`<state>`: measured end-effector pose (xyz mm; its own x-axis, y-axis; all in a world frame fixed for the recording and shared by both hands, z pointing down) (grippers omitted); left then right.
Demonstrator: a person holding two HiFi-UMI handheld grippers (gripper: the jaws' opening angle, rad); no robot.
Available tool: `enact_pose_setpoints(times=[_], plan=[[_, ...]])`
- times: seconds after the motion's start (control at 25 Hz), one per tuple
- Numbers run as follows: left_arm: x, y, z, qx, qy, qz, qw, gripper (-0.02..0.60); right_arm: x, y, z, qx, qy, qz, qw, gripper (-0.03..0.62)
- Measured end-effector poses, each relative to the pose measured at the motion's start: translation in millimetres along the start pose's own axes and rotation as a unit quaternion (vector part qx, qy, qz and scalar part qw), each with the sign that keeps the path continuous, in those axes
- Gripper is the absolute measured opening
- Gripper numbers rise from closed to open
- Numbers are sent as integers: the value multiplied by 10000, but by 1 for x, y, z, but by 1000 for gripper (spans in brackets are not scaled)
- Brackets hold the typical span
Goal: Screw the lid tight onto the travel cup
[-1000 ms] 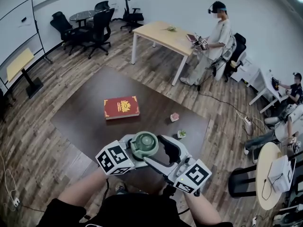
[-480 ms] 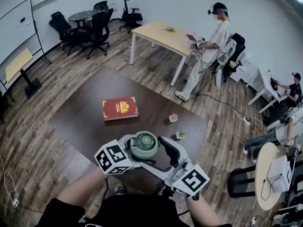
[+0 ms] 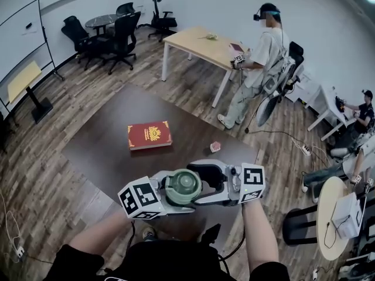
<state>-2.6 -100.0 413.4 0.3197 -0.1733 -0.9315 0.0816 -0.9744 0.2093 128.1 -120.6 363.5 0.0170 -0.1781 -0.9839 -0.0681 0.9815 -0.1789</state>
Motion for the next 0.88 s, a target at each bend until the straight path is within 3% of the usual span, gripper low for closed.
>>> enact_pose_setpoints(times=[0.12,0.2,0.4,0.52,0.68,0.8,0.88], plan=[[0,1,0,12,-19,-14,10000,419,-1,-3,-7,280,0,-156,9995,391],[-2,3,2,75,-44,14,10000,419,-2,-2,-9,138,-23,-190,9997,387],[-3,7,6,324,-3,-53,9995,419,-1,15,-12,-930,-144,28,9956,383],[-4,9,7,498,6,-67,9987,417,-2,30,-16,-1904,-177,145,9814,383],[-6,15,6,711,-1,10,9975,419,-5,47,-27,-3445,-232,20,9385,383],[-7,19,3,804,29,25,9968,419,-9,60,-38,-4623,-292,-107,8862,383],[-8,19,0,805,38,7,9967,419,-11,68,-45,-5180,-309,-70,8548,383]])
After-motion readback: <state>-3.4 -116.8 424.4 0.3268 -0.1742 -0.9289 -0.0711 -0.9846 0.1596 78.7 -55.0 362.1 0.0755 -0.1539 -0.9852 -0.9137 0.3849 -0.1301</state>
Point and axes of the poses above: the fingertips, and each gripper's own axes: z backward along the fingers, y to its left, x out of its top, the point moved 8 cm from there along z, backward along the fingers, and after that the axes turned 10 degrees about -x, right-handed, at the moved point
